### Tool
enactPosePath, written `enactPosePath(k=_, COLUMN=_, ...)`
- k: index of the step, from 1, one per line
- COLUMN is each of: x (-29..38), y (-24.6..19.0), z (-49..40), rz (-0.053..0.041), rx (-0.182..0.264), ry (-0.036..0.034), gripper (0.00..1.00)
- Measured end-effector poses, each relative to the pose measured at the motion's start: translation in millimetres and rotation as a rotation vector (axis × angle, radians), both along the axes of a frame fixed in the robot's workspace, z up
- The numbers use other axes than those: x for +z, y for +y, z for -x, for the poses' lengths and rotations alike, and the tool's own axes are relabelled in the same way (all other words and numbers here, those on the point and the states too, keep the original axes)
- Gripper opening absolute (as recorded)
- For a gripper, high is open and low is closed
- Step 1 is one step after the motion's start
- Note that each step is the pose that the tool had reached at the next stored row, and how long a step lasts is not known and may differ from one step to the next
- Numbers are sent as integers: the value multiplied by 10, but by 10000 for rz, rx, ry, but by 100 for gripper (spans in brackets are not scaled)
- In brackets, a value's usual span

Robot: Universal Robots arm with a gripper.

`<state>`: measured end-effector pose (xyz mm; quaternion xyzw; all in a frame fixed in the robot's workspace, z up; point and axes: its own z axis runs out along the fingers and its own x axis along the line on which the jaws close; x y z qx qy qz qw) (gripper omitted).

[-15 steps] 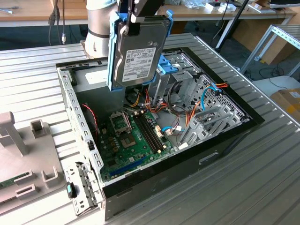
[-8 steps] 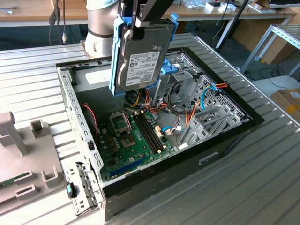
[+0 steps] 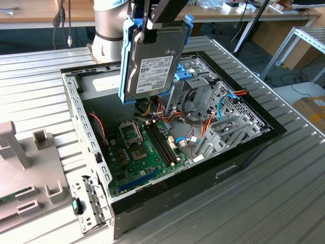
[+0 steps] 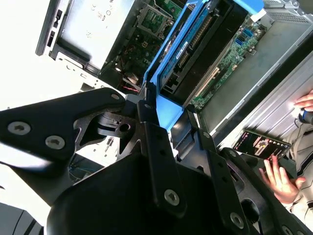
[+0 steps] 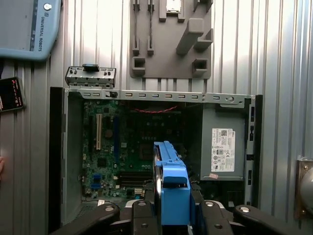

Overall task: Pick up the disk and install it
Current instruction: 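Pick up the disk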

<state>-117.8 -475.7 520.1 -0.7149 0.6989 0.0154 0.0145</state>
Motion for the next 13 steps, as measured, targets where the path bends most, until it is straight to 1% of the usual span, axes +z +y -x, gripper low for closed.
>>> enactPosePath(k=5, x=-1, y=-2, z=0, rz=-1, rx=0, ry=0, gripper=36)
enactPosePath(k=6, x=-1, y=-105, z=0, rz=-1, rx=-1, ry=-1, gripper=36)
enactPosePath(k=10, x=0, y=-106, z=-1, rz=0, rx=0, ry=0, gripper=36)
enactPosePath(k=13, x=0, y=-106, z=-43, rz=0, rx=0, ry=0, gripper=36)
